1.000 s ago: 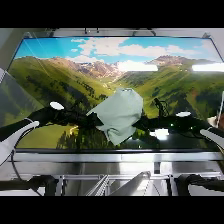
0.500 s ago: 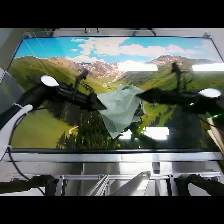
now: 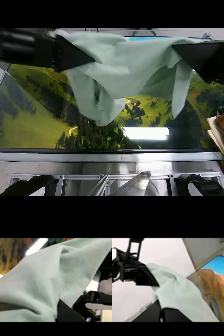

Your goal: Fold the shirts.

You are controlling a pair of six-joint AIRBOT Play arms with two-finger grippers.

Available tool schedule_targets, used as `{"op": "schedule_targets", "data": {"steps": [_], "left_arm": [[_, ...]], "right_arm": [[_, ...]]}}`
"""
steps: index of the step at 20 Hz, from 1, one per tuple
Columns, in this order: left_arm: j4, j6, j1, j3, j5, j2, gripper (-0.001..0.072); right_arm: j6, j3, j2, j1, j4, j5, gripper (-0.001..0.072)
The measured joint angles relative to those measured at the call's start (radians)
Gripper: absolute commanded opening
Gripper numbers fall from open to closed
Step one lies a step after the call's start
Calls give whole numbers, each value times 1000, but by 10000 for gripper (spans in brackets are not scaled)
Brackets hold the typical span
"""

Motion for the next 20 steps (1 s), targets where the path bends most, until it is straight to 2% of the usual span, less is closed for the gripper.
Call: {"op": "schedule_targets", "data": {"steps": [3,6,7,9,10,12,13,14,15,20], "left_arm": [[64,-20,0,25,-13,24,16],[108,-26,0,-48,-19,5,24],[119,-27,0,-87,-19,-14,174],[128,-26,-1,-167,-19,-66,580],[132,-25,1,-209,-19,-99,720],[138,-18,18,-276,-35,-169,720],[138,-15,34,-298,-46,-203,719],[146,-15,54,-318,-64,-238,720],[153,-19,76,-341,-92,-270,719],[222,-25,161,-529,-160,-325,719]], "right_arm": [[79,5,0,0,-112,-11,22],[142,-13,-54,0,-222,22,22],[157,-29,-80,0,-251,35,22],[168,-73,-138,0,-298,48,22],[171,-100,-171,0,-325,49,22],[171,-148,-238,0,-390,34,25],[172,-164,-270,-1,-438,18,165],[182,-175,-303,-2,-487,3,455],[190,-184,-336,-2,-546,-8,603],[311,-206,-447,-2,-848,-6,607]]}}
